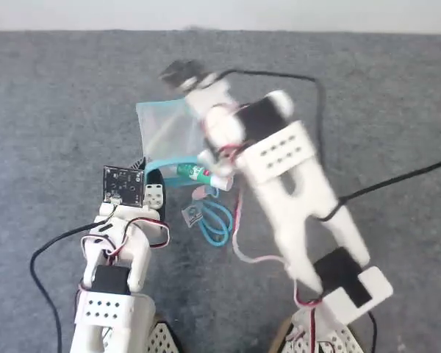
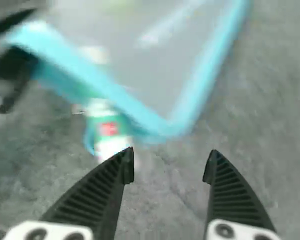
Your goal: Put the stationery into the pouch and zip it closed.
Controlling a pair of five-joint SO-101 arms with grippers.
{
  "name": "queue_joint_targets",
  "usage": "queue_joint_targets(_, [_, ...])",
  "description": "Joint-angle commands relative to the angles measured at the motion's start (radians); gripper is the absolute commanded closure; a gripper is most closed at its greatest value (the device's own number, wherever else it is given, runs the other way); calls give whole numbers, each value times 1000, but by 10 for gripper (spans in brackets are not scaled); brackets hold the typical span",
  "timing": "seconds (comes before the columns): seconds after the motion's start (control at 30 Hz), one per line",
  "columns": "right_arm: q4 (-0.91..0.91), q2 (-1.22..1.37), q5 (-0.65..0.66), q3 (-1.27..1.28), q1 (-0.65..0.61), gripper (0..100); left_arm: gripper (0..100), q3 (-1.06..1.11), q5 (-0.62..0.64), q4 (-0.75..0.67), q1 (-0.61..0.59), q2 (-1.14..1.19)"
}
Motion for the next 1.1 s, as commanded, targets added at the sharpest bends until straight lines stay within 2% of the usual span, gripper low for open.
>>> queue_joint_targets(0.0, [36, -39, -6, 0, 114, 775, 988, -12, -11, -3, 11, 6])
queue_joint_targets(0.07, [36, -82, 6, 41, 116, 794, 988, -12, -11, -3, 12, 6])
queue_joint_targets(0.23, [1, -226, 25, 242, 113, 988, 988, -12, -11, -3, 9, 6])
queue_joint_targets(0.27, [-22, -251, 25, 298, 113, 994, 988, -12, -11, -3, 9, 6])
queue_joint_targets(0.47, [-208, -364, 26, 557, 33, 950, 988, -10, -11, -3, 11, 6])
queue_joint_targets(0.6, [-268, -380, 26, 559, -64, 950, 987, -10, -11, -3, 11, 6])
queue_joint_targets(0.8, [-435, -361, 28, 539, -130, 950, 987, -8, -11, -3, 12, 6])
queue_joint_targets(1.07, [-449, -412, 34, 537, -252, 950, 987, -8, -11, -3, 12, 6])
